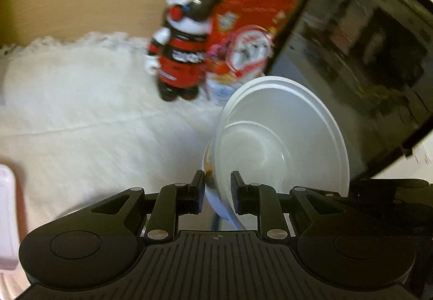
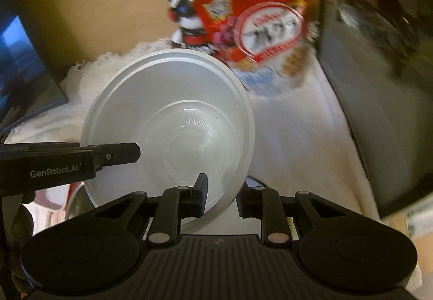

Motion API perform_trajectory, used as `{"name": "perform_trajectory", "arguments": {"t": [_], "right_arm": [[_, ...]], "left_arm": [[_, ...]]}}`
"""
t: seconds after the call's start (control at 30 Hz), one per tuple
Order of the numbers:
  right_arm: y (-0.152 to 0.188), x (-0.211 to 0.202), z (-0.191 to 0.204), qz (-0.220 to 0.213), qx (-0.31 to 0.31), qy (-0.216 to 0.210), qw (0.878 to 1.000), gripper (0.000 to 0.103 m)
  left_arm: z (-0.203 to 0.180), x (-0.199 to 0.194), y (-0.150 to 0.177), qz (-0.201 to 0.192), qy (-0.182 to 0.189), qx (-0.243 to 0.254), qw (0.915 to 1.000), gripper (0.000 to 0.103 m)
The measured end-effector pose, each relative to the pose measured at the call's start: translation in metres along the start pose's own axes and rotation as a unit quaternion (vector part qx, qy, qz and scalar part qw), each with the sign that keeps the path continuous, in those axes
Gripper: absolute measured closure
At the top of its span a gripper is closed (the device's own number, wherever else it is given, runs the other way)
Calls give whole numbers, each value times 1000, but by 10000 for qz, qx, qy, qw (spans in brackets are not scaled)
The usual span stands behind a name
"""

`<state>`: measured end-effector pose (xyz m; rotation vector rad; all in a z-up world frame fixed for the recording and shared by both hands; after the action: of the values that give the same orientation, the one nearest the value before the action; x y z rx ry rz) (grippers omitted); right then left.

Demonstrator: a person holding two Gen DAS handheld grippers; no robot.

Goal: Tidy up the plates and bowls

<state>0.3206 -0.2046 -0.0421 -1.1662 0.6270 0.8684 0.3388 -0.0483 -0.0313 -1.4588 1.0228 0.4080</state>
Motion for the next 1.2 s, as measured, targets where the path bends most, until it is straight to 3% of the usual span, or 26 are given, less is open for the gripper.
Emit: {"name": "perform_trajectory", "arguments": {"t": [0.37, 0.6, 0.9, 1.03, 1.2], "right_arm": [[33, -2, -34, 411, 124, -3, 9991, 78], [43, 11, -40, 707, 50, -48, 9975, 77], [34, 13, -39, 569, -101, 23, 9983, 68], [29, 10, -42, 421, -56, 54, 9991, 56], [25, 11, -47, 195, 34, 143, 9997, 56]], "left_arm": [[-28, 19, 30, 545, 45, 170, 9984, 80], [-6, 27, 45, 798, 249, -268, 9961, 81], [4, 17, 42, 628, 98, -339, 9974, 81], [4, 21, 45, 678, 91, -311, 9972, 81], [5, 29, 51, 795, 108, -296, 9963, 81]]}}
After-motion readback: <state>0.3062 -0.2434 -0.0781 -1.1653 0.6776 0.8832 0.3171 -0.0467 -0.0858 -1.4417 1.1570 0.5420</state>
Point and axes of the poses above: each gripper's, at about its wrist camera, not at the fingertips, and x roughly the way its jaws point, z to its left, y to its underside, the point moved 4 cm from there along x, roughly the way its jaws point, and after that the axes turned 7 degrees about x, right-handed, at the moved point
